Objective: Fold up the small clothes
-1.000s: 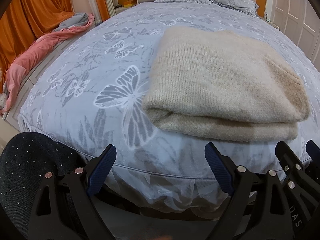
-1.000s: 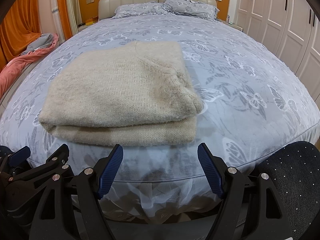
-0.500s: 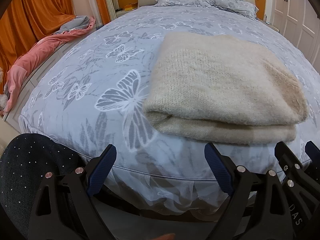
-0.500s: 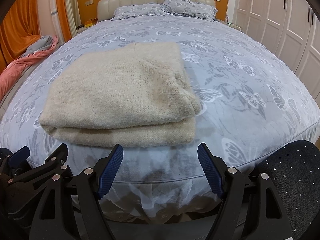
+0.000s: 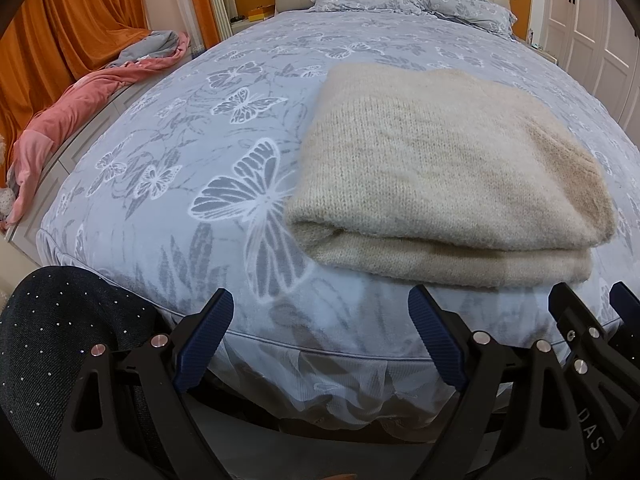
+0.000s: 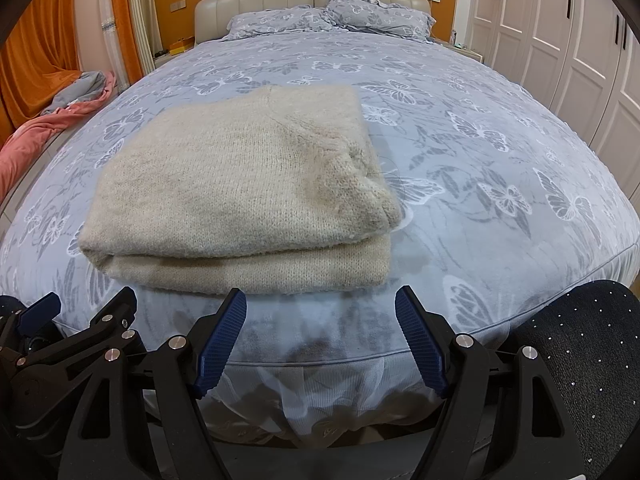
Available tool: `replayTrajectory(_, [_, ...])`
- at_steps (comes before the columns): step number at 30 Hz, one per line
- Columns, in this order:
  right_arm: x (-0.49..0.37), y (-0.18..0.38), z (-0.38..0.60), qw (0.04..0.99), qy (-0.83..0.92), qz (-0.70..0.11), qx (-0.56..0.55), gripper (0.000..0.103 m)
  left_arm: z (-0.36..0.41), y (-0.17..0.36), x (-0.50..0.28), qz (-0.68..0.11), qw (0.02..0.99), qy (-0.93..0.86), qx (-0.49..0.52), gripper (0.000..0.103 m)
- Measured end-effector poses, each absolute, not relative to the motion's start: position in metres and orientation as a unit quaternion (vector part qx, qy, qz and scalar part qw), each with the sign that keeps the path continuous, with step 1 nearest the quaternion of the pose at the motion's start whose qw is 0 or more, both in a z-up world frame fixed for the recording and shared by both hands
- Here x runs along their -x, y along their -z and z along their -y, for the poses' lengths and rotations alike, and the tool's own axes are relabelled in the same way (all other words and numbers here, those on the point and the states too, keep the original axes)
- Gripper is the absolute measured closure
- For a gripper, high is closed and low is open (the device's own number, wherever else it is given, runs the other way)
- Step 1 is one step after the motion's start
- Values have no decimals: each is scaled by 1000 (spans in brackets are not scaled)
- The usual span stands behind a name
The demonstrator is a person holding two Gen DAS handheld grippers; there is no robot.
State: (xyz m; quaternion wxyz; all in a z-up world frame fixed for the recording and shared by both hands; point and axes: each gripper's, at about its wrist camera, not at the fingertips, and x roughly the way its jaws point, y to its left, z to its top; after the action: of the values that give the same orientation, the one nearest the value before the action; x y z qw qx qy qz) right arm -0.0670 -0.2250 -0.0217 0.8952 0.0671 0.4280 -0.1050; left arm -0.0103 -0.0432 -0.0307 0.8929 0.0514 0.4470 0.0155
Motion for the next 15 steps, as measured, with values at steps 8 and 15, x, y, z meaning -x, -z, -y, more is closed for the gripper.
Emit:
replayTrajectory(8, [67,22,225,895,105,-428,-67,28,43,30,10,-448,893,-15,-51,16])
replayTrajectory(15, [67,22,226,895,105,-428,-67,28,43,30,10,-448,893,-16,-50,16])
